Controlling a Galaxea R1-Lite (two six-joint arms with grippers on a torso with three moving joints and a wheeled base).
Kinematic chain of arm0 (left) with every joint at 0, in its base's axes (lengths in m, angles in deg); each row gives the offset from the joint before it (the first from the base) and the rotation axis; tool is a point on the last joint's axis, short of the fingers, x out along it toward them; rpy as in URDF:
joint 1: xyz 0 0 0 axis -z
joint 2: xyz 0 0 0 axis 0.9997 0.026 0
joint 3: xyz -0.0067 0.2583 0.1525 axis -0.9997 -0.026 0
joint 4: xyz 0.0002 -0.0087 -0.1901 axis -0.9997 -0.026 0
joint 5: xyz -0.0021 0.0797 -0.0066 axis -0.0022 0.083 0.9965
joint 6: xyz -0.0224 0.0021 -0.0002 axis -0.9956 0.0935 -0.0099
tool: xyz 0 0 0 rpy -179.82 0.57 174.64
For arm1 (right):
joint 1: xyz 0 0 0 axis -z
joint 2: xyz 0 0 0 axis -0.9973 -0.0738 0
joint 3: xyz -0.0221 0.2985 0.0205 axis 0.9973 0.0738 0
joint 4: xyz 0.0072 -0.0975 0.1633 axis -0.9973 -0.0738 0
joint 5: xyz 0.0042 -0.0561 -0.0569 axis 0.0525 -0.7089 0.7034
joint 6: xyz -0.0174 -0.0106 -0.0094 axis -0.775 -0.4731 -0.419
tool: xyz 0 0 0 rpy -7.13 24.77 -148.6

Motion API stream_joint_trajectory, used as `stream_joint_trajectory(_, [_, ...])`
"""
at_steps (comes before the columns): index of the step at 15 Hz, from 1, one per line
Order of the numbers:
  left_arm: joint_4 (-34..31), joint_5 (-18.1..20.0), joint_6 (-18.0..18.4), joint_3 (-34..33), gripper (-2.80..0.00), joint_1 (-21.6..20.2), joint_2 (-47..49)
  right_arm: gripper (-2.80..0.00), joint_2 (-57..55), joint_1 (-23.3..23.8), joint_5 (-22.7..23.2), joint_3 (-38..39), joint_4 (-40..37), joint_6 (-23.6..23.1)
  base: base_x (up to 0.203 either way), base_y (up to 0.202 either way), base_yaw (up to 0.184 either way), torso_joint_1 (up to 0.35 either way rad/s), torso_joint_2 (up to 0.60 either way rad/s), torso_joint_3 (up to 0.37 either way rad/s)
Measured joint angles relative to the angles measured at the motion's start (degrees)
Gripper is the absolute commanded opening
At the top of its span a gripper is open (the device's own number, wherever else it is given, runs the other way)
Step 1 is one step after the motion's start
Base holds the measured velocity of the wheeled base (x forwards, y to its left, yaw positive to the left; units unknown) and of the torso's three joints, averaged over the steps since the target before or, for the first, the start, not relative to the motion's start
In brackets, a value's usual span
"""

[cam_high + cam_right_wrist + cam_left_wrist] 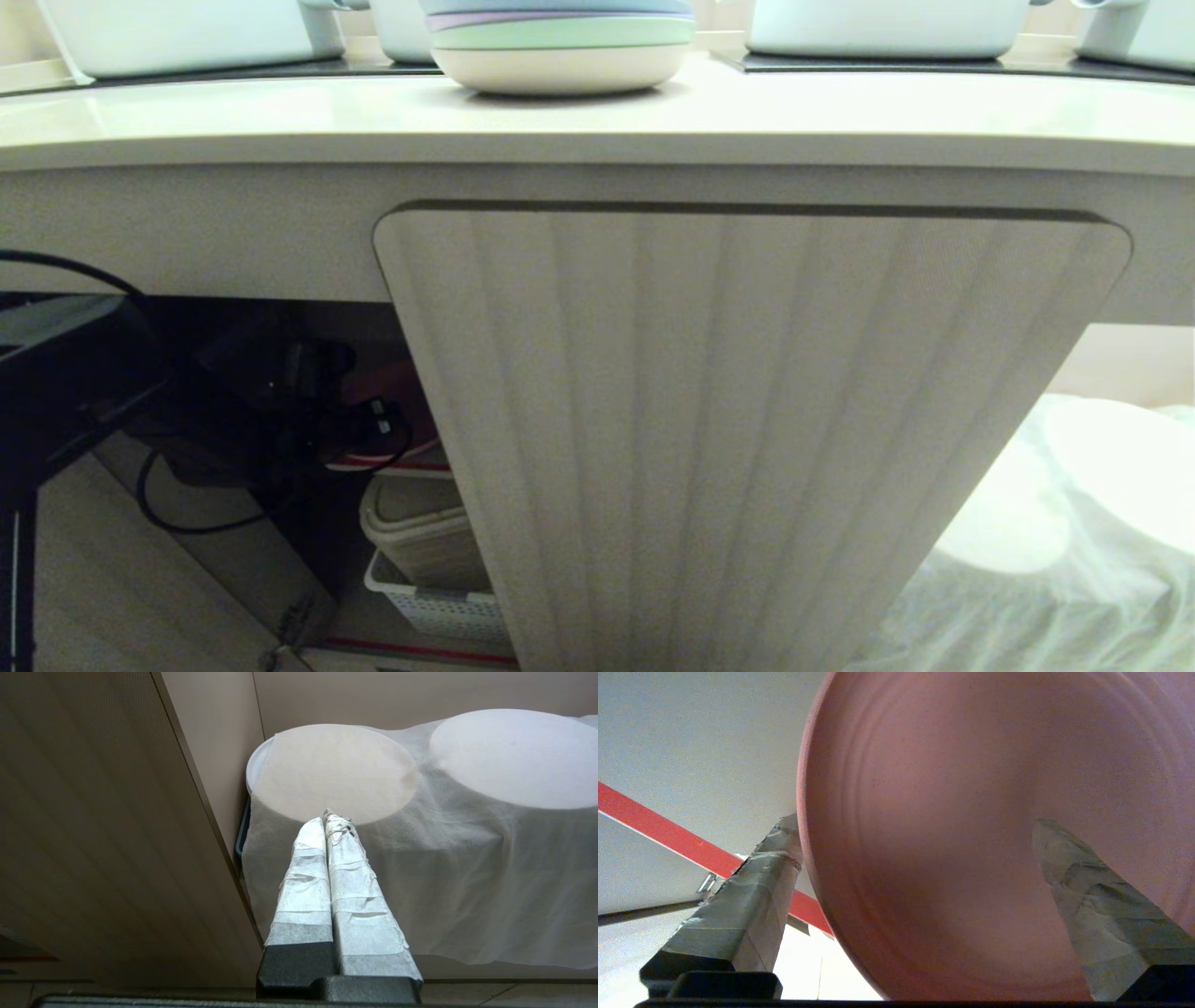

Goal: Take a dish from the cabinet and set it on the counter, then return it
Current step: Take the plate from the cabinet

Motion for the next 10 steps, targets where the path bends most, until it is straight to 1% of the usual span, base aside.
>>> stream_joint_trajectory(6, [-0.2,0.0,0.0,1.7,0.00,-0.1,0.8,-2.80,0.0,0.0,0.0,0.0,0.0,0.0,0.000,0.000,0.000,0.000,0.00,0.000])
stream_joint_trajectory(7, [-0.1,0.0,0.0,1.8,-0.80,-0.1,0.9,-2.80,0.0,0.0,0.0,0.0,0.0,0.0,0.000,0.000,0.000,0.000,0.00,0.000])
stream_joint_trajectory(8, [0.0,0.0,0.0,1.9,-2.80,-0.1,1.0,-2.80,0.0,0.0,0.0,0.0,0.0,0.0,0.000,0.000,0.000,0.000,0.00,0.000])
stream_joint_trajectory(10, [-0.1,-0.1,0.0,2.3,-2.80,-0.1,1.3,-2.80,0.0,0.0,0.0,0.0,0.0,0.0,0.000,0.000,0.000,0.000,0.00,0.000])
